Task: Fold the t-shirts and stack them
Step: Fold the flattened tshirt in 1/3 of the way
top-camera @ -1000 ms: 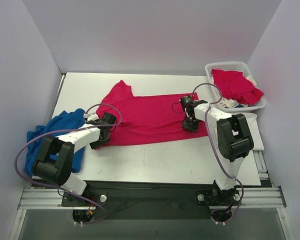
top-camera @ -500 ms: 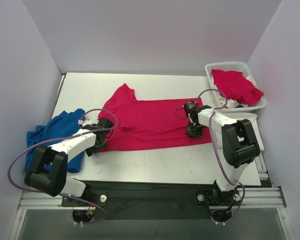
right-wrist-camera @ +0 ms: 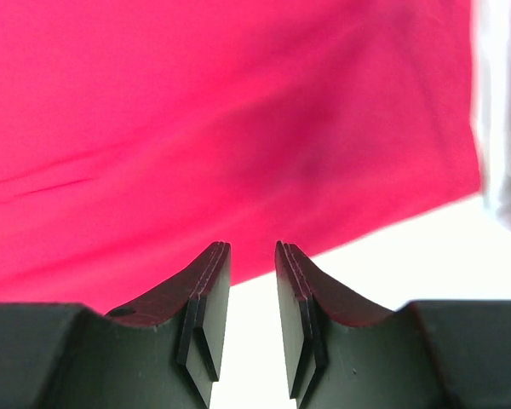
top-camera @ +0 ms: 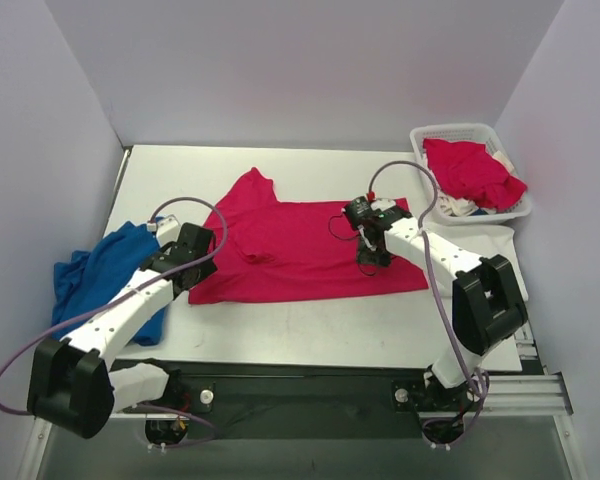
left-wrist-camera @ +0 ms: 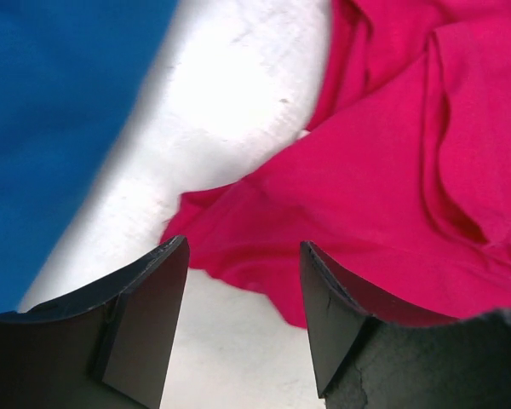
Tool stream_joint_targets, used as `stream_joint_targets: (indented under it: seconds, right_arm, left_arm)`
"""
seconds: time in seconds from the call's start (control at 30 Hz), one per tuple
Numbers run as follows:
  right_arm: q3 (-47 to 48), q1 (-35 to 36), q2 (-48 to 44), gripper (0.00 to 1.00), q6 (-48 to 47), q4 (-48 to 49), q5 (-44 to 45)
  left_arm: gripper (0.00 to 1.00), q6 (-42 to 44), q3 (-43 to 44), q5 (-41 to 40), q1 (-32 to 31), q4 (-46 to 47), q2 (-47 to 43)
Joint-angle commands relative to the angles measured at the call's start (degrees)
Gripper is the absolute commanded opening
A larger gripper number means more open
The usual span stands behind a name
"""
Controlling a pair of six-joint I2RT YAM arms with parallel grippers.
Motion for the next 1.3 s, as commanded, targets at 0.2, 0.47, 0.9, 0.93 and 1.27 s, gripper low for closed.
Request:
stream_joint_targets:
  seconds: [0.2,0.47,0.9,0.93,1.27]
  right_arm:
    - [18.49,15.22,11.81,0.3,-10.09,3.14,-0.43]
    - [30.63,19.98,24.82,0.33,-15.89,7.9,-11.94]
    - [35.56,22.27,30.9,0.33,-18.8,15.37,-21.7]
    - [35.65,22.27,31.16,0.33,-18.8,16.07,-21.87]
    - [41.01,22.18,36.79,0.34,-18.89,18.27,-22.23]
  left_arm:
    - [0.64,0.87,3.61,10.27,5.32,19.89,16.37]
    - [0.64,2.09,6.33,9.49,6.29,18.94,24.28]
    - [0.64,-1.16,6.78,1.13,6.73,14.53,24.73]
    - [0.64,-0.98,6.77,1.04,6.73,14.62,24.56]
    - [0.64,-2.21,8.53,0.25,6.99,12.78,27.28]
